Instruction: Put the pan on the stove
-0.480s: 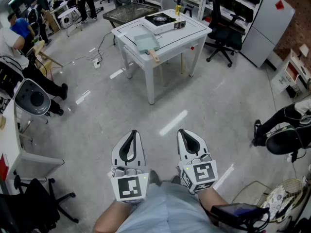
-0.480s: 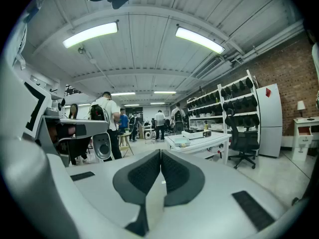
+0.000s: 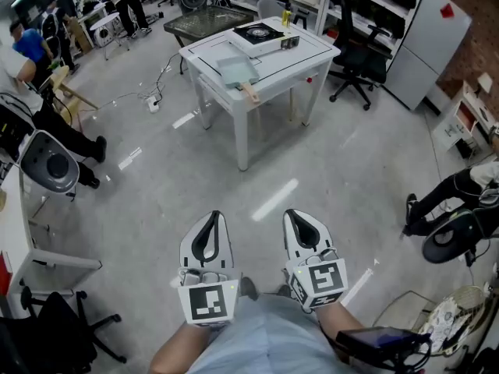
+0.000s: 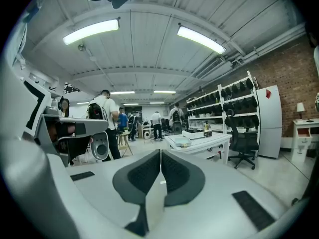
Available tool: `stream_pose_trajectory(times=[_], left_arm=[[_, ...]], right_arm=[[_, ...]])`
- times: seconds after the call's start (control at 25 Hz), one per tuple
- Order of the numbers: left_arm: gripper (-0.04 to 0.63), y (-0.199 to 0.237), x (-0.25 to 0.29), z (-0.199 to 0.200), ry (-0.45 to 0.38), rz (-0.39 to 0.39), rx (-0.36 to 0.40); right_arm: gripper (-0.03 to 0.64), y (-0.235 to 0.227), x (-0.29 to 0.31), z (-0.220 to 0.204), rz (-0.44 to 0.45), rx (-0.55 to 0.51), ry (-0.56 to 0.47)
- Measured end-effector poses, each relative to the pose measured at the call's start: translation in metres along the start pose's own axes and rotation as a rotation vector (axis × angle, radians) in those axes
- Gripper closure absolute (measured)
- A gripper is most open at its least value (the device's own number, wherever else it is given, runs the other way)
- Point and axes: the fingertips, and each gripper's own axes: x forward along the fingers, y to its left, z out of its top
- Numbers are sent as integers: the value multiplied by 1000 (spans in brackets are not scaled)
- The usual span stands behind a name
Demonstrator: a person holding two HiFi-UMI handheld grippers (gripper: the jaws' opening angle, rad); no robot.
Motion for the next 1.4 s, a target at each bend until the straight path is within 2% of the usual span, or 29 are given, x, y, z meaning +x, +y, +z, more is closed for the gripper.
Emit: stream_pose_trajectory(times=[0.2,0.48,0.68,0.8,1.04,1.2,1.4], left_arm=[[577,19,-3,-1,-5,-2,-12],[577,39,7,5,-16,8,-27],[577,45,23,-11,21,9,-28],[577,49,37,-25,74,21,1],[577,47,92,-41,112,20,-14],[577,52,139,-51,153,38,10],[577,50,202,-49,160,54,14]], right_arm=[[566,12,10,2,-13,35,-1],[566,14,24,17,-30,31,-29],[566,3,43,15,-36,46,-28],[566,-8,54,7,-36,65,-9],[566,-47,96,-14,-39,110,42],[566,-78,134,-23,-34,137,75],[566,-117,186,-16,-8,151,82]])
